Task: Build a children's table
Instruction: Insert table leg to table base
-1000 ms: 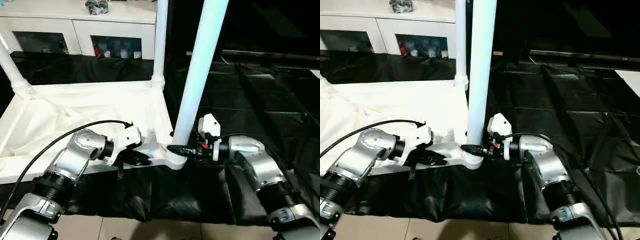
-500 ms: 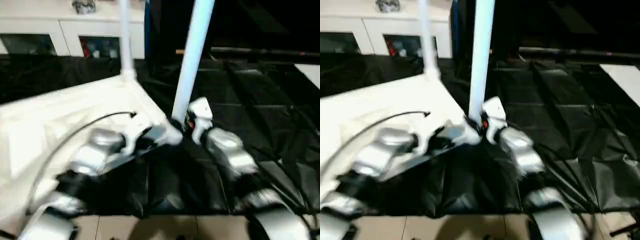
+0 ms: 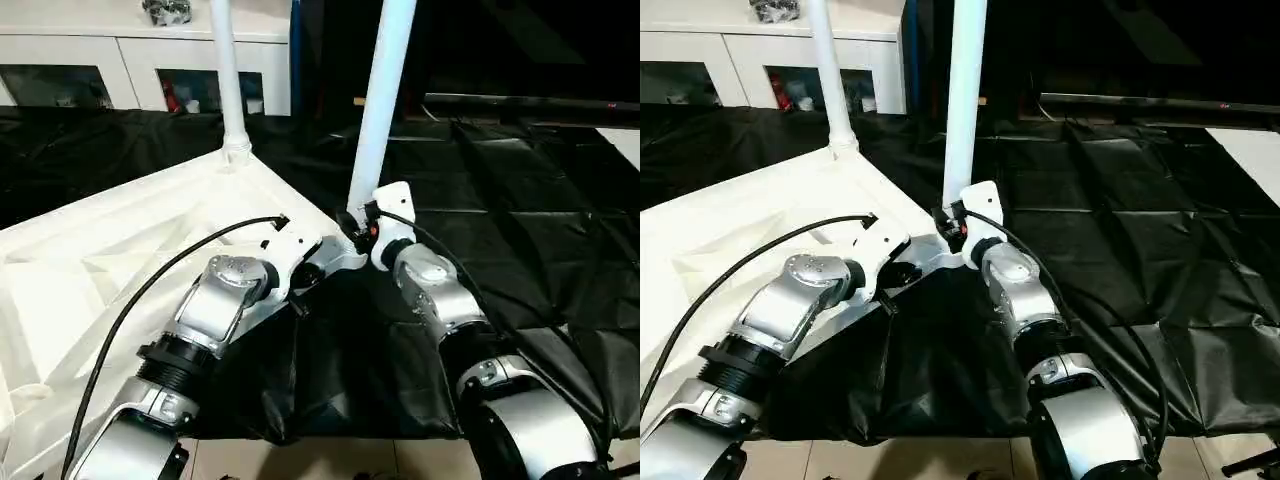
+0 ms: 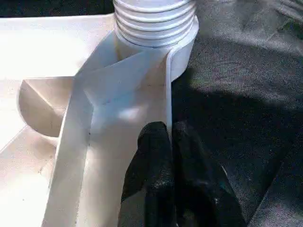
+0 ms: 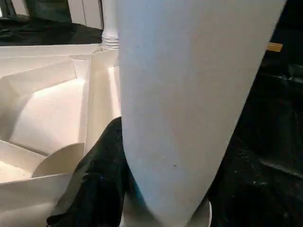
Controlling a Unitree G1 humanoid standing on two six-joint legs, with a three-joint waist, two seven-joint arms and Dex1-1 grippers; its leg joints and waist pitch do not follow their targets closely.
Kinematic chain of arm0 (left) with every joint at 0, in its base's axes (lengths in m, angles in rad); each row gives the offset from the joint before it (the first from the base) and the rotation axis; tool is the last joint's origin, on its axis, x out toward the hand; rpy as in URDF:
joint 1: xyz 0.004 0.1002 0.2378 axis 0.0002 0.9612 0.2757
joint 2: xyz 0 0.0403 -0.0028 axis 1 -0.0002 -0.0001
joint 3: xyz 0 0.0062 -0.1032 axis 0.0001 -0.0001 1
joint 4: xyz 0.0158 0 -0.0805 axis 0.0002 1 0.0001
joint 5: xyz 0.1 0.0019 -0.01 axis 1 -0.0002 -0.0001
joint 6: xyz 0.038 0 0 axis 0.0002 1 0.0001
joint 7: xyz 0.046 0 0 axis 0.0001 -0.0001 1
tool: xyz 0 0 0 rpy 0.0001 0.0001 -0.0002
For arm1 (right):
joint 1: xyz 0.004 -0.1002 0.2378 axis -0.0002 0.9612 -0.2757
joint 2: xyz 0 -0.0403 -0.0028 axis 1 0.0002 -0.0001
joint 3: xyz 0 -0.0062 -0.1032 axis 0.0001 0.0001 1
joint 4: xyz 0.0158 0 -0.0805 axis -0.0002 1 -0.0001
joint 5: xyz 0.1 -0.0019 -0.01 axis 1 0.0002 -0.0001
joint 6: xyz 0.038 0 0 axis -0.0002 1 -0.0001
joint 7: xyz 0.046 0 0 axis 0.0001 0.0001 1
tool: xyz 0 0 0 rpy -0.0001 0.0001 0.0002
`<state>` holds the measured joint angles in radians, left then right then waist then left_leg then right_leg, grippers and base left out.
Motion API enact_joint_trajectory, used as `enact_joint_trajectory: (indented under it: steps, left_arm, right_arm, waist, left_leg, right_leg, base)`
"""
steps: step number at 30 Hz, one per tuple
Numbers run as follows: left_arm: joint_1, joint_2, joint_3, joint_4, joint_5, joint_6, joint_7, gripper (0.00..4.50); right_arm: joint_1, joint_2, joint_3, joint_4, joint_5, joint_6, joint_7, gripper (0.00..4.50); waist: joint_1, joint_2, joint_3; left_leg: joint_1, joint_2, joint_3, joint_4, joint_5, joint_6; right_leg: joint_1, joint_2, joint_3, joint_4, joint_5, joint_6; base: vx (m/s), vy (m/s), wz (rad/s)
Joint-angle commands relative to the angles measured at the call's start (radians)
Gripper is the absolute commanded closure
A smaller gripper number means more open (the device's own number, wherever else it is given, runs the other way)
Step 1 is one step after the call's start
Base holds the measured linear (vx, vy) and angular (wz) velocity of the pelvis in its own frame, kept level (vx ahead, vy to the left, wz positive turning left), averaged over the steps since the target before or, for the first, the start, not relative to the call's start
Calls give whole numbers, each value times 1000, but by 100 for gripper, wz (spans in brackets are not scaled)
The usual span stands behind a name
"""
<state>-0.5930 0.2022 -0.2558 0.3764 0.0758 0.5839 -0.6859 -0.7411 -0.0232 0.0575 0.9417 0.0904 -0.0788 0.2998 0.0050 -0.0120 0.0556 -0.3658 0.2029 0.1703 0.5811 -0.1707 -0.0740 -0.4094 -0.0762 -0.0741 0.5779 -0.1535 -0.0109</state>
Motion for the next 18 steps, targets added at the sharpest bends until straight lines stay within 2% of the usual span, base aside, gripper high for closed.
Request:
enact_joint_trajectory:
  steps: [1,3,4,5,7,9,12,13,16,17,18]
  left_arm:
    - [-49,4,-8,-46,-9,-63,-23,450]
    - [-44,14,-15,-51,-16,-78,-45,450]
    - [-40,21,-20,-55,-18,-92,-60,450]
    - [-39,24,-22,-56,-20,-102,-69,450]
    - [-35,33,-26,-58,-31,-121,-102,450]
    - [-34,36,-27,-59,-37,-127,-116,450]
    - [-33,54,-35,-57,-46,-144,-152,450]
    - [-32,60,-38,-55,-49,-155,-165,450]
    - [-30,73,-37,-46,-70,-184,-217,450]
    - [-29,78,-34,-39,-83,-200,-245,450]
    - [-29,78,-34,-39,-83,-200,-245,450]
  right_arm:
    - [47,5,-5,96,-2,44,17,186]
    - [36,1,-14,93,7,33,29,163]
    - [31,-6,-13,90,3,14,41,154]
    - [30,-8,-13,87,2,6,43,147]
    - [25,-20,-23,67,15,0,81,129]
    - [24,-26,-23,58,16,-4,95,109]
    - [33,-55,-18,0,21,-6,183,84]
    - [38,-63,-17,-19,26,-4,210,74]
    - [62,-98,0,-81,29,1,292,47]
    - [75,-116,9,-111,34,2,335,47]
    - [75,-116,9,-111,34,2,335,47]
  waist:
    - [9,14,-60]
    - [8,11,-63]
    - [10,17,-64]
    - [10,15,-66]
    - [13,18,-70]
    - [18,17,-72]
    - [33,23,-76]
    - [37,21,-77]
    - [43,25,-76]
    - [45,33,-75]
    - [46,31,-74]
  left_leg:
    - [13,20,-8,-76,-403,2]
    - [5,20,-8,-77,-376,5]
    - [6,21,-7,-77,-362,6]
    - [5,21,-4,-76,-347,8]
    - [5,21,-1,-72,-314,15]
    - [2,22,1,-69,-267,28]
    - [4,22,6,-64,-209,47]
    - [3,22,7,-62,-185,58]
    - [2,22,7,-61,-164,71]
    - [4,22,7,-60,-171,72]
    - [4,23,8,-60,-173,73]
  right_leg:
    - [34,-60,37,-82,-422,-174]
    - [41,-58,38,-74,-382,-180]
    - [40,-58,39,-71,-354,-188]
    - [42,-57,40,-69,-321,-199]
    - [45,-57,41,-62,-257,-223]
    - [49,-56,42,-54,-199,-239]
    - [53,-55,42,-45,-118,-266]
    - [55,-54,42,-40,-84,-274]
    - [58,-54,41,-37,-66,-282]
    - [57,-54,41,-39,-73,-281]
    - [57,-53,41,-41,-76,-277]
  base:
    - [0,0,0]
    - [0,0,0]
    - [0,0,0]
    - [0,0,0]
    - [0,0,0]
    - [0,0,0]
    - [0,0,0]
    - [0,0,0]
    - [0,0,0]
    - [0,0,0]
    - [0,0,0]
